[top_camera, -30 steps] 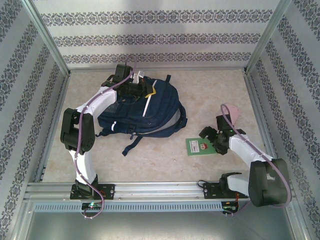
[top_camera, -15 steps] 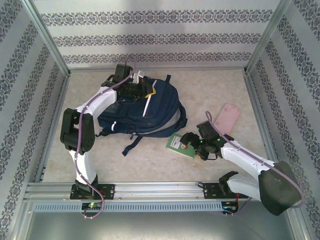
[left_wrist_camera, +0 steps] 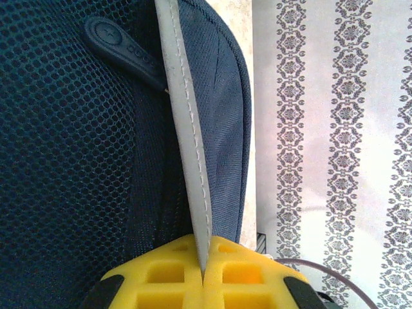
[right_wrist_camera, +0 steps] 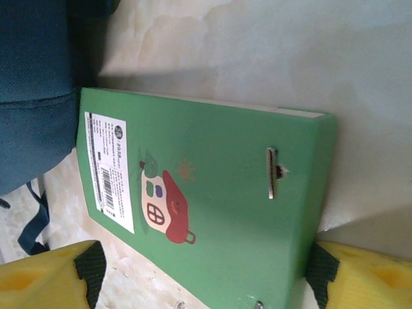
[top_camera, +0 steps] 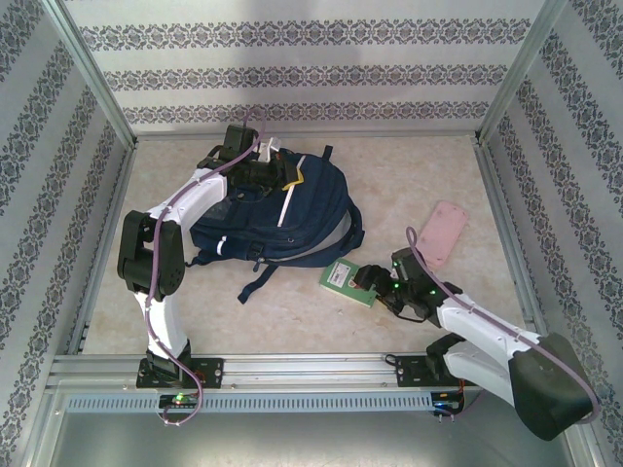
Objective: Pack the student bag
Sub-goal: Move the loose stationery to the center of the table, then pick up the loose stationery at the center of the table.
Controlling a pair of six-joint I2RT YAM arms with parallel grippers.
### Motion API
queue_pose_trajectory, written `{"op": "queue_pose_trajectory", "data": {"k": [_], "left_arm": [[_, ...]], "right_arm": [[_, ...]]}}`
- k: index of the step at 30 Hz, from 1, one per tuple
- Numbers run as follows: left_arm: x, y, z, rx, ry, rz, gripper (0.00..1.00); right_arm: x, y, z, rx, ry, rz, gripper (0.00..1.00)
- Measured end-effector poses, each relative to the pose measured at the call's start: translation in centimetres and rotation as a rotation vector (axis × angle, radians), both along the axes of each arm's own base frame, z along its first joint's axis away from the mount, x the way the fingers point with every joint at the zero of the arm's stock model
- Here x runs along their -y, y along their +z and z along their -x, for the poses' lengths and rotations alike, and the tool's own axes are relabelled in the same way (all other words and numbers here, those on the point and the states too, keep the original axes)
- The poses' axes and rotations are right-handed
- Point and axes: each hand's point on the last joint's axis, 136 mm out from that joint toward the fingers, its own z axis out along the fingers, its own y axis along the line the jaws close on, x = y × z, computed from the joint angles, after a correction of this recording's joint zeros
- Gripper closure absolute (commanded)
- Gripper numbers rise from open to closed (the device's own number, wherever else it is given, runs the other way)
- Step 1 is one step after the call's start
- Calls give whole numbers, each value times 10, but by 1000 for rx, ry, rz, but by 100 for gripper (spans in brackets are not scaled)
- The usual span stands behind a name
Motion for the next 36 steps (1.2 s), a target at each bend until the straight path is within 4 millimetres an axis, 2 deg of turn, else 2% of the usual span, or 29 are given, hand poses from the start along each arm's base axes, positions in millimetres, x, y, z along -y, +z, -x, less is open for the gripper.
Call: {"op": "queue_pose_trajectory", "data": {"k": [6,14,18,29,36], "left_arm": [[0,-3,1,-4,-2,-1,100],[0,-7,1,-10,7,-14,100],[0,-8,1,-10,10,-17,100],[-1,-8,1,-9,12,-19,100],[-1,-8,1,-9,12,-19,100]], "right_arm": [[-1,3,-1,31,-8,-47,28],[-12,40,-18,160,-27,-159,32],[-14,51,-23,197,-37,-192,33],[-27,43,-34,177,-42,-238,39],[-39,30,-44,137,-19,-218,50]]}}
